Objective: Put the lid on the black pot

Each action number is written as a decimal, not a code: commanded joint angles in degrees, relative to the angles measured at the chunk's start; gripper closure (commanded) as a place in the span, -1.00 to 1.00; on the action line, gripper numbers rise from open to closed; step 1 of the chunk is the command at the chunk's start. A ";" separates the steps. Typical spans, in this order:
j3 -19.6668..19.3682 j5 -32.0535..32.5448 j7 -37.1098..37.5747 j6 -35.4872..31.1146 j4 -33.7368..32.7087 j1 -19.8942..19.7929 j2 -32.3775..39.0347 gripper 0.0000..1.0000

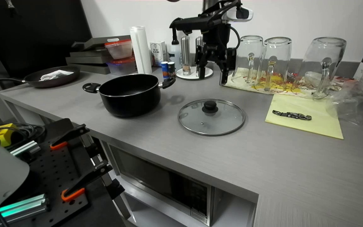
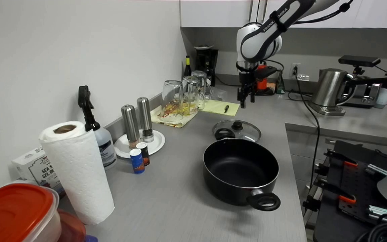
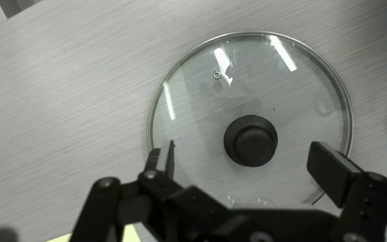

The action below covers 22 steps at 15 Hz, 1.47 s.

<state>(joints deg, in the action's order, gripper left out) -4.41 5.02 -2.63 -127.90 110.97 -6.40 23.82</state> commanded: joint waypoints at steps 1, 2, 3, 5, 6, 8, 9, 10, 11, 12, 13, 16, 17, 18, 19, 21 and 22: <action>0.68 -0.95 -1.40 2.91 -6.06 0.12 5.33 -1.00; 0.90 -1.10 -1.62 3.28 -6.97 0.04 6.32 -1.00; 1.08 -1.16 -1.72 3.37 -7.74 0.04 7.45 -1.00; 1.46 -1.37 -1.98 3.70 -9.03 0.02 9.29 -1.00; 1.61 -1.39 -2.12 3.83 -9.51 0.04 10.00 -1.00; 1.90 -1.27 -2.26 3.95 -10.33 0.18 11.41 -1.00; 2.06 -1.32 -2.37 4.15 -10.83 0.17 12.05 -1.00; 2.22 -1.34 -2.50 4.22 -11.30 0.14 12.71 -1.00; 2.23 -1.14 -2.35 4.38 -11.73 0.28 13.31 -1.00; 2.34 -1.12 -2.42 4.50 -12.11 0.29 13.84 -1.00; 2.36 -1.09 -2.37 4.72 -12.67 0.31 14.46 -1.00; 2.36 -0.99 -2.31 5.45 -14.24 0.29 16.28 -1.00; 2.34 -0.97 -2.34 5.66 -14.81 0.25 16.96 -1.00; 2.42 -1.04 -2.56 5.85 -15.28 0.15 17.48 -1.00; 2.41 -0.97 -2.64 6.07 -15.78 0.15 18.01 -1.00; 2.47 -0.97 -2.87 6.49 -16.63 0.11 18.85 -1.00; 2.50 -0.99 -3.03 6.65 -17.02 0.08 19.22 -1.00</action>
<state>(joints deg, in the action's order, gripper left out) -2.00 4.73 -3.92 -123.35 97.22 -6.30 40.98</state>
